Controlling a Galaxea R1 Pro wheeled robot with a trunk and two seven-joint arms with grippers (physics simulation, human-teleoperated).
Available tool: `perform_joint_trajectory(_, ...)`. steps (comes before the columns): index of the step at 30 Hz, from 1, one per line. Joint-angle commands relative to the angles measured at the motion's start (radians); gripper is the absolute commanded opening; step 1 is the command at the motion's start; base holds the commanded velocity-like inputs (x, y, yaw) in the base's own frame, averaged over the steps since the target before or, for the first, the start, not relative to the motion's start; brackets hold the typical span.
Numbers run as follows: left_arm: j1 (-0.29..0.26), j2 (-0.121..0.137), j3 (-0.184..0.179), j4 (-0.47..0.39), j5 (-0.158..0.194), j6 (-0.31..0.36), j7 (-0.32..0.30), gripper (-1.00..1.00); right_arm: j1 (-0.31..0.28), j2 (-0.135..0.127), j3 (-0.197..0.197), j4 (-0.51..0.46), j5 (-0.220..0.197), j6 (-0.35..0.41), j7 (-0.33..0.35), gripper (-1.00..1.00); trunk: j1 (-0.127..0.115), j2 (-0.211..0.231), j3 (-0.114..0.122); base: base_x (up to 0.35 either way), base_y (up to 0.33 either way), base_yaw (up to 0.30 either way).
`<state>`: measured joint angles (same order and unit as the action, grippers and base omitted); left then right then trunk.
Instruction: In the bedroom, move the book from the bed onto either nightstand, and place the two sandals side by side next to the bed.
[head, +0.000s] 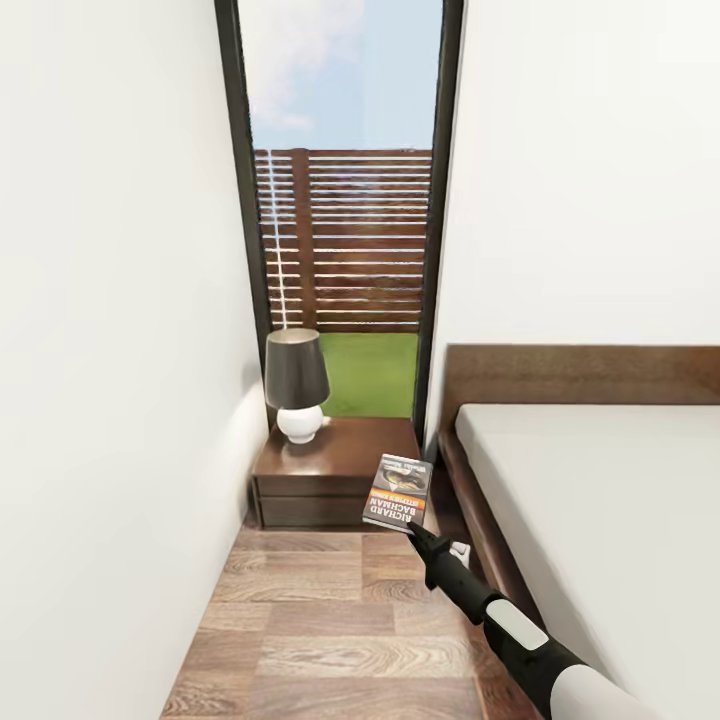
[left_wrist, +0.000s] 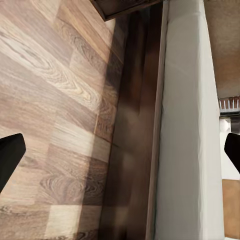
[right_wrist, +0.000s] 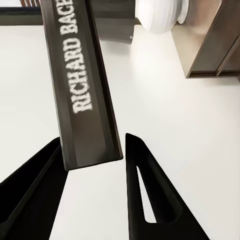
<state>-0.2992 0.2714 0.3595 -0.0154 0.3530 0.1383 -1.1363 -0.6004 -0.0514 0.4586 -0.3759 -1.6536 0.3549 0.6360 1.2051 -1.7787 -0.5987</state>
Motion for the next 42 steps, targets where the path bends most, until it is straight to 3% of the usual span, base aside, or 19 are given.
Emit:
perform_joint_trajectory(1,-0.001,0.0,0.005,0.0,-0.002,0.011,-0.003,1.0,-0.001,-0.001,0.005,0.0,-0.013,0.006,0.002,-1.0,0.0,0.0,-0.001,0.155,0.0,0.0)
perform_joint_trajectory(42,-0.001,0.0,0.005,0.0,-0.002,0.011,-0.003,1.0,-0.001,-0.001,0.005,0.0,-0.012,0.006,0.001,-1.0,0.0,0.0,-0.001,0.153,-0.011,0.0)
